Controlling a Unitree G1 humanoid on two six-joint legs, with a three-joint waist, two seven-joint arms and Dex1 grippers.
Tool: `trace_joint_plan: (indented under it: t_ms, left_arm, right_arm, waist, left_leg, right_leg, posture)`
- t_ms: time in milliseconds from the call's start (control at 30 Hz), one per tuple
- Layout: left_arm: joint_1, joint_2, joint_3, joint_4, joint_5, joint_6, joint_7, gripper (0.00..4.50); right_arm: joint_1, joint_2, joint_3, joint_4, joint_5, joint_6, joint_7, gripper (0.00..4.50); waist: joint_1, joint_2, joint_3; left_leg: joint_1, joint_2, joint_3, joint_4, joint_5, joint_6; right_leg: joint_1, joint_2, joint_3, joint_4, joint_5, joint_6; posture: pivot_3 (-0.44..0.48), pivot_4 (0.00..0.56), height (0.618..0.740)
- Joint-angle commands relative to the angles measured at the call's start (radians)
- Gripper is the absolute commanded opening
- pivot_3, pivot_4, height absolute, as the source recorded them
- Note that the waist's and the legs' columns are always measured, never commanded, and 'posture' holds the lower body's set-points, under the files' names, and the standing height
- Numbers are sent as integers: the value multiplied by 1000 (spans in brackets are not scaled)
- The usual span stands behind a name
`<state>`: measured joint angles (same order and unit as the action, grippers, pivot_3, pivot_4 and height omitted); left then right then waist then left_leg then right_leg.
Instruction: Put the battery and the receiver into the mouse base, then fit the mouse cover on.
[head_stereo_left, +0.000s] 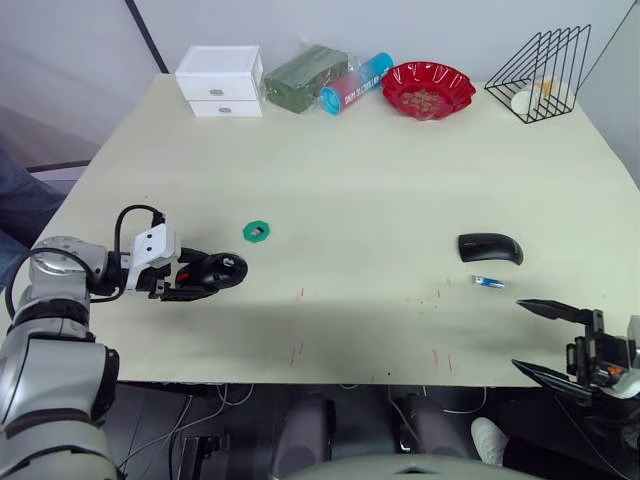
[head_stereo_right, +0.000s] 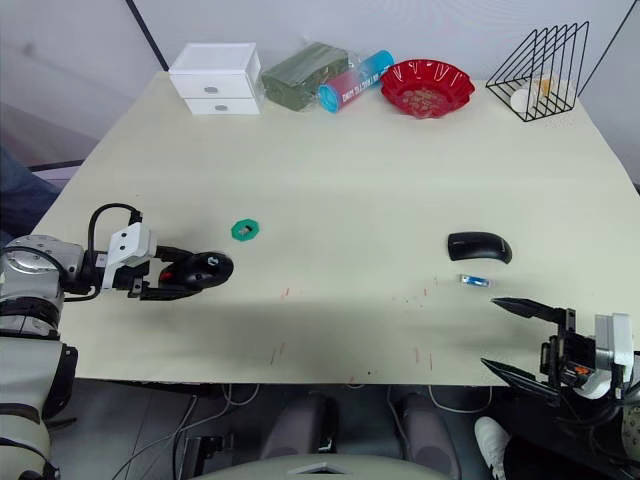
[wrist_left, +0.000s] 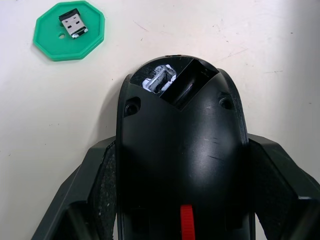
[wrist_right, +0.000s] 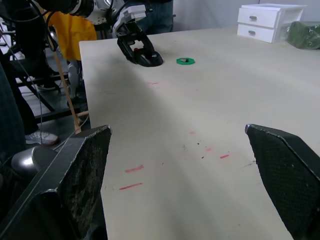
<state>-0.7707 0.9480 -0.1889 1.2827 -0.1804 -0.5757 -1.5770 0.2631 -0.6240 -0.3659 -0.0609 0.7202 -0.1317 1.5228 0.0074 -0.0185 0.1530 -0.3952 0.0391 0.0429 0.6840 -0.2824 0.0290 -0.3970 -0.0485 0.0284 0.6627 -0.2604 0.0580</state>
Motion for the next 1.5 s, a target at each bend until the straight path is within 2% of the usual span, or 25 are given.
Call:
trace_joint_plan:
  t_ms: [33, 67, 200, 300, 400, 567, 700, 767, 833, 967, 1033, 1200, 1267, 1367, 1500]
  left_arm:
    - [16, 13, -3, -39, -32, 21, -37, 2918]
    - [20, 15, -5, -46, -37, 20, -37, 2918]
    - [127, 79, -76, -342, -217, 107, -37, 2918]
    - [195, 122, -83, -517, -284, 175, -37, 2918]
    - [254, 139, -44, -692, -286, 279, -36, 2918]
    - [350, 151, 26, -1013, -289, 499, 59, 2918]
    - [403, 142, 66, -1145, -258, 570, 115, 2918]
    - [426, 140, 64, -1249, -261, 668, 154, 2918]
    - [444, 112, 36, -1413, -237, 780, 248, 2918]
    - [434, 52, -17, -1589, -184, 917, 372, 2918]
    - [421, 25, -47, -1656, -164, 1004, 426, 2918]
    - [381, -42, -143, -1736, -89, 1089, 477, 2918]
    - [371, -58, -160, -1744, -66, 1099, 484, 2918]
    - [303, -119, -246, -1719, -40, 1179, 470, 2918]
    - [280, -144, -330, -1686, 54, 1145, 466, 2918]
  right_arm:
    - [-8, -3, 1, -5, 4, 2, 7, 4500]
    - [-8, -1, 3, -7, 3, 1, 6, 4500]
    - [-34, 7, 20, 18, -3, 0, 11, 4500]
    - [-49, 11, 35, 27, -6, -1, 12, 4500]
    - [-63, 13, 48, 36, -8, -4, 12, 4500]
    - [-69, 16, 56, 38, -5, -4, 12, 4500]
    - [-72, 19, 58, 38, -1, -4, 10, 4500]
    - [-68, 20, 59, 32, 2, -3, 11, 4500]
    - [-67, 14, 50, 38, 7, -2, 19, 4500]
    - [-71, 9, 47, 42, 6, -2, 20, 4500]
    - [-73, 9, 45, 40, 6, -1, 18, 4500]
    - [-76, 5, 44, 40, 6, 3, 18, 4500]
    - [-77, 5, 45, 40, 6, 3, 18, 4500]
    - [-92, -2, 53, 40, 6, 13, 19, 4500]
    - [-104, -4, 53, 43, 5, 23, 18, 4500]
  waist:
    - [1, 0, 0]
    - [2, 0, 0]
    - [3, 0, 0]
    - [4, -1, 1]
    - [5, 0, 1]
    - [6, 0, 1]
    - [4, 0, 2]
    - [4, 0, 2]
    - [5, 0, 2]
    - [9, 0, 2]
    - [7, 1, 2]
    - [6, 1, 2]
    - [6, 1, 2]
    - [6, 1, 2]
    - [5, 1, 2]
  left_leg:
    - [0, 0, 0, 0, 0, 0]
    - [0, 0, 0, 0, 0, 0]
    - [0, 1, 0, 0, 0, 0]
    - [-1, 3, -2, 0, 0, 0]
    - [-1, 1, -1, 0, 0, 0]
    - [-1, 1, 0, 0, 0, 0]
    - [-1, 1, 0, 0, 0, 0]
    - [0, 1, 0, 0, 0, 0]
    - [0, 1, 0, 0, 0, 0]
    - [-1, 0, -1, 0, 0, 0]
    - [-1, 0, -1, 0, 0, 0]
    - [0, 0, -1, 0, 0, 0]
    - [0, 0, -1, 0, 0, 0]
    - [0, 0, -1, 1, 0, 0]
    - [0, 0, -1, 1, 0, 0]
  right_leg:
    - [0, 0, 0, 0, 0, 0]
    - [0, 0, 0, 0, 0, 0]
    - [0, 0, 0, 0, 0, 0]
    - [0, 0, 0, 0, 0, 0]
    - [0, 0, 0, 0, 0, 0]
    - [0, 0, 0, 0, 0, 0]
    - [0, 0, 0, 0, 0, 0]
    - [0, 1, 0, 0, 0, 0]
    - [0, 1, 0, 0, 0, 0]
    - [0, 0, 1, -1, 0, 0]
    - [0, 0, 1, -1, 0, 0]
    - [0, 2, 2, -1, 0, 0]
    - [0, 2, 2, -1, 0, 0]
    - [0, 2, 2, -1, 0, 0]
    - [0, 2, 2, -1, 0, 0]
  posture:
    - [0, 150, 740]
    - [0, 150, 740]
    - [0, 150, 740]
    - [0, 150, 740]
    - [0, 150, 740]
    - [0, 150, 740]
    - [0, 150, 740]
    - [0, 150, 740]
    - [0, 150, 740]
    - [0, 150, 740]
    - [0, 150, 740]
    - [0, 150, 740]
    - [0, 150, 740]
    - [0, 150, 740]
    - [0, 150, 740]
